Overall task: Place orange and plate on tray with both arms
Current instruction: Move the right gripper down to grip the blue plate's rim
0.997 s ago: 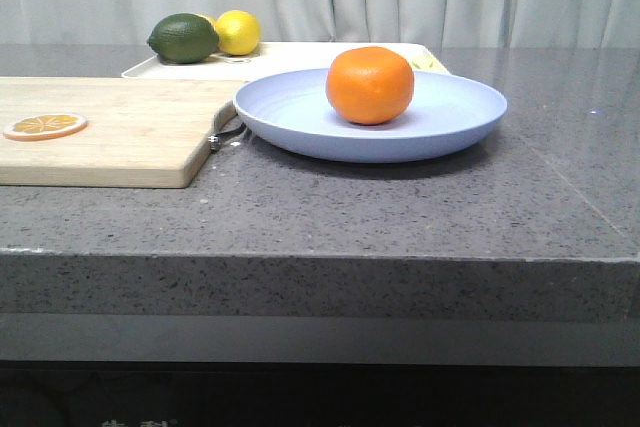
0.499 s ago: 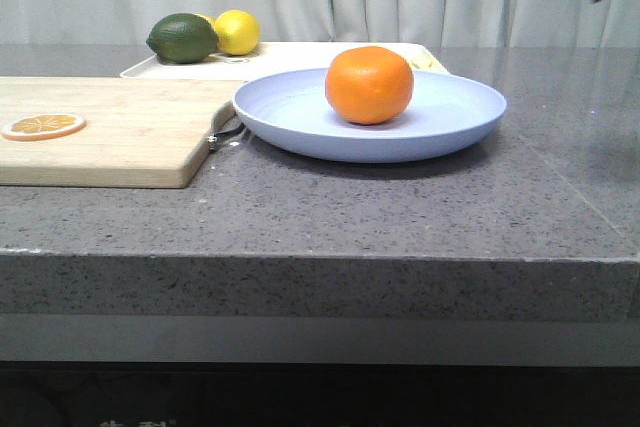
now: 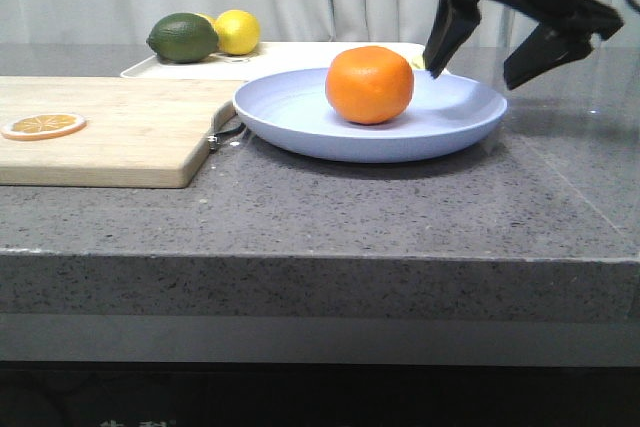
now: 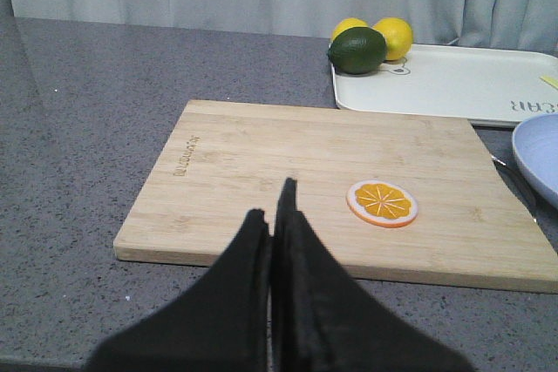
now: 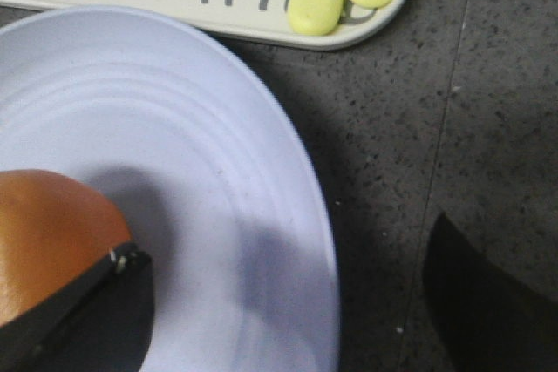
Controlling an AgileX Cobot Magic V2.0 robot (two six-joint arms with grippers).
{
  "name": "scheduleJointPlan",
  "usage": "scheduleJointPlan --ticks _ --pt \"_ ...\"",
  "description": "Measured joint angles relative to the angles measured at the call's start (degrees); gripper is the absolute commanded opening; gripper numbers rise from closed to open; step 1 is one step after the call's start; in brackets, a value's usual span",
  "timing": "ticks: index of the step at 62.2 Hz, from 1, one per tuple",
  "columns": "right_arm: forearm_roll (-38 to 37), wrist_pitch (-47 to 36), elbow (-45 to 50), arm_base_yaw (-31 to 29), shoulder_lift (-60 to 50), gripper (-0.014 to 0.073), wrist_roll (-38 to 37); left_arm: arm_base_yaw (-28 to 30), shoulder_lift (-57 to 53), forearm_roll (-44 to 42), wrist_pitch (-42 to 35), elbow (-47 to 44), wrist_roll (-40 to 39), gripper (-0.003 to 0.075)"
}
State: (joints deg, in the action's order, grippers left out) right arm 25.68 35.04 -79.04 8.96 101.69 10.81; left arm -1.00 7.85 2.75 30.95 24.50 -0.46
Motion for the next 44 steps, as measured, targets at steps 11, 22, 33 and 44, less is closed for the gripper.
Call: scheduleJointPlan --ticks 11,22,33,44 --pt "0.2 0.5 -1.3 0.0 2.7 0.0596 0.0 0.0 0.0 0.0 0.0 0.0 0.0 -0.0017" --pt "0.3 0.5 -1.5 0.0 2.7 0.035 0.0 0.0 0.0 0.0 0.0 0.0 0.0 -0.0017" --pt "0.2 0.5 -1.5 0.0 2.7 0.0124 0.0 0.0 0.0 0.0 0.0 0.0 0.0 -0.0017" --pt "-0.4 0.6 -1.5 0.0 2.7 -0.0019 0.0 0.0 0.0 0.0 0.0 0.0 0.0 -0.0017"
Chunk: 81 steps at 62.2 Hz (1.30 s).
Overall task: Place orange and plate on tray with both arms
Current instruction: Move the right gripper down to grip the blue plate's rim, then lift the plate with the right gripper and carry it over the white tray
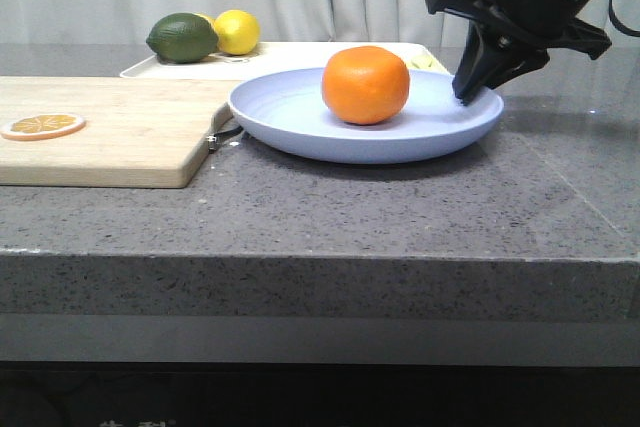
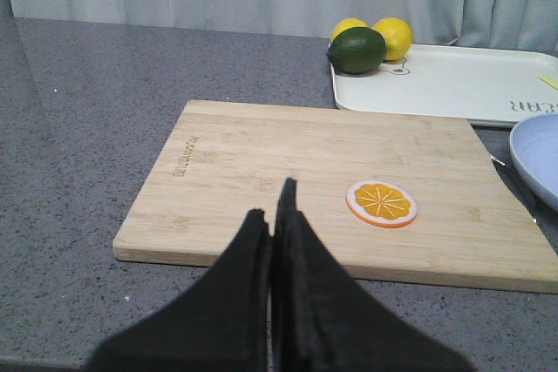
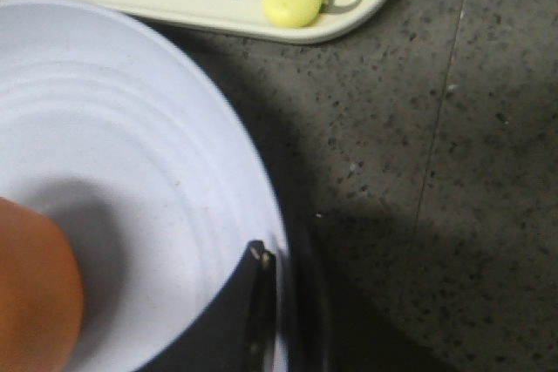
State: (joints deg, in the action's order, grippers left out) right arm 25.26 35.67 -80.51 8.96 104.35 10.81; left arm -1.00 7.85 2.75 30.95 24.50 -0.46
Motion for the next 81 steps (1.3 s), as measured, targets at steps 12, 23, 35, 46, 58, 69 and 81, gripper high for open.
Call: scheduleJointPlan --ticks 12,23,35,46,58,69,81 --pt "0.0 1.2 -0.1 -0.1 0.0 -0.0059 -0.2 0.0 0.0 0.0 0.0 0.0 0.0 -0.0017" --pt "-0.1 7.0 -2.4 -0.4 0.0 -0.0059 -4.2 0.0 0.0 0.0 0.0 0.0 0.0 -0.0017" --pt "-0.7 13.2 -8.3 -0.5 0.0 -0.0059 -8.0 0.0 0.0 0.0 0.0 0.0 0.0 -0.0017" --pt "-1.3 16.2 -15.4 -0.5 0.7 -0.0059 -10.8 0.0 0.0 0.0 0.0 0.0 0.0 -0.0017" --pt "0.2 19.3 -24.9 -0.5 5.4 -0.0059 -12.9 0.0 0.0 0.0 0.0 0.0 0.0 -0.0017" --pt "6.0 19.1 -32.6 -0.5 11.9 -0.0059 -13.1 0.0 0.0 0.0 0.0 0.0 0.0 -0.0017" --pt "11.0 15.9 -40.4 -0.5 19.0 -0.0059 -14.0 0.0 0.0 0.0 0.0 0.0 0.0 -0.0017"
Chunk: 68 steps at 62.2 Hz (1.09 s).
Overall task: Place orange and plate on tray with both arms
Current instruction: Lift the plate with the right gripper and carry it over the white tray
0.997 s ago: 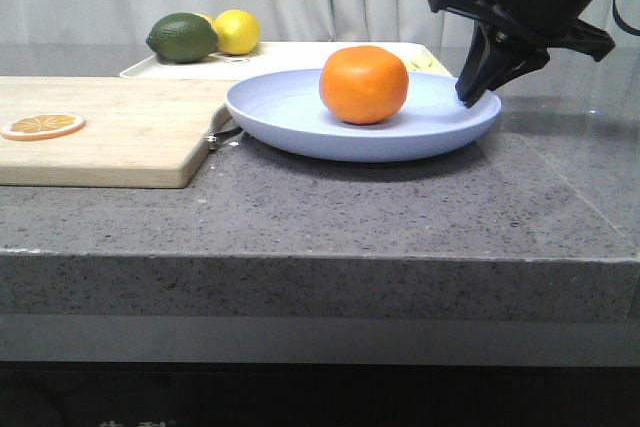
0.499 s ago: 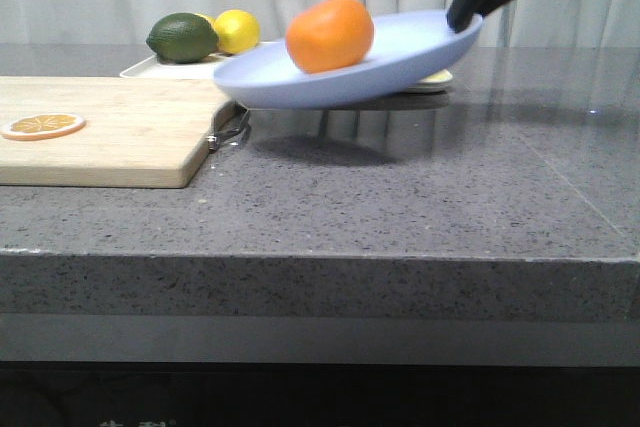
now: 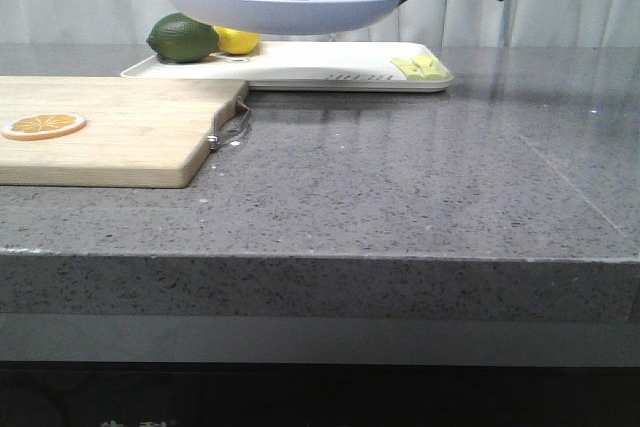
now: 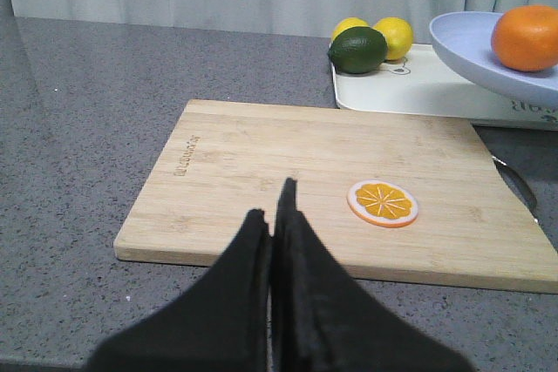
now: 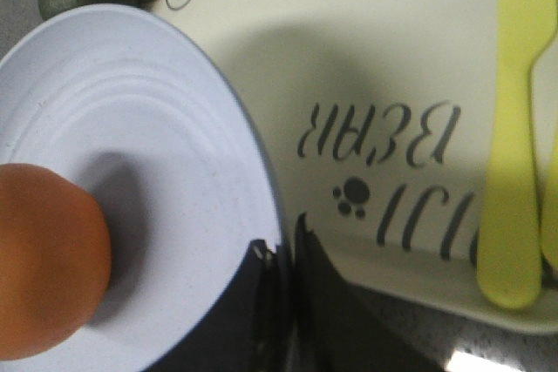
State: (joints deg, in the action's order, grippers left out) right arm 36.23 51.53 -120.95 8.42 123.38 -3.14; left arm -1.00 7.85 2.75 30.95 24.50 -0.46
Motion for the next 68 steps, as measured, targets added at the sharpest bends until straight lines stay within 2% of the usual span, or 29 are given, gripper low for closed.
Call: scheduleJointPlan --ticks 23,40,68 --pt "0.4 -8.8 -10.2 0.0 10.5 -0.0059 -4.1 0.0 0.0 0.0 0.0 0.0 0.0 -0.0017" --pt "0.9 -13.9 -11.3 0.0 13.4 -0.0059 -5.4 0.0 0.0 0.0 0.0 0.0 0.0 -0.0017" --pt "0.9 -16.4 -11.3 0.0 14.9 -0.0059 -6.5 0.0 0.0 0.0 0.0 0.0 0.0 -0.0017"
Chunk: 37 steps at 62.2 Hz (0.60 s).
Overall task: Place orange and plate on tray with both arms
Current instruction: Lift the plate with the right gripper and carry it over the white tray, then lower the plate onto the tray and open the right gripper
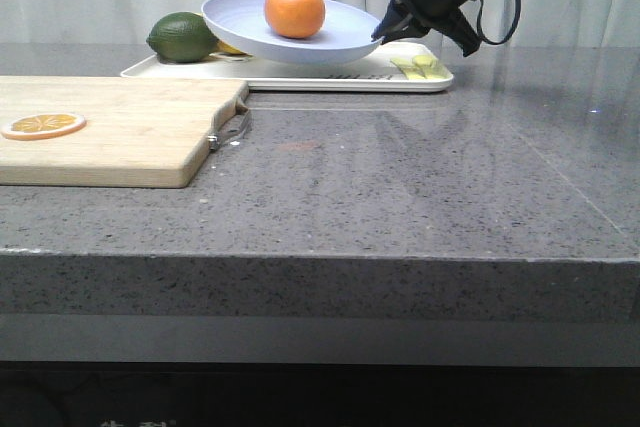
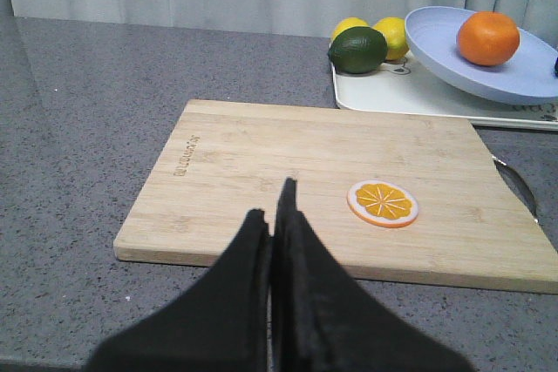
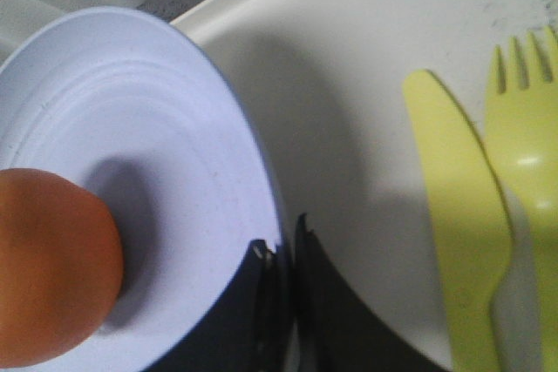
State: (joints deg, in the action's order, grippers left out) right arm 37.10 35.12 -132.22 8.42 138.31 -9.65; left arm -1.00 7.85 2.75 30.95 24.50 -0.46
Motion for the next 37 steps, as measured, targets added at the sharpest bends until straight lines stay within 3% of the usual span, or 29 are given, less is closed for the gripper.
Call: scheduleJointPlan --ticks 12,25,37 --pt "0.0 -0.2 0.0 -0.3 0.0 -0.0055 0.0 0.0 0.0 0.0 0.0 0.0 0.0 -0.0017" --pt "0.0 -0.3 0.0 -0.7 0.0 0.009 -0.1 0.0 0.0 0.0 0.0 0.0 0.0 -0.0017" --pt "0.0 -0.8 0.0 -0.7 0.0 0.0127 -0.5 0.0 0.0 0.0 0.0 0.0 0.0 -0.0017"
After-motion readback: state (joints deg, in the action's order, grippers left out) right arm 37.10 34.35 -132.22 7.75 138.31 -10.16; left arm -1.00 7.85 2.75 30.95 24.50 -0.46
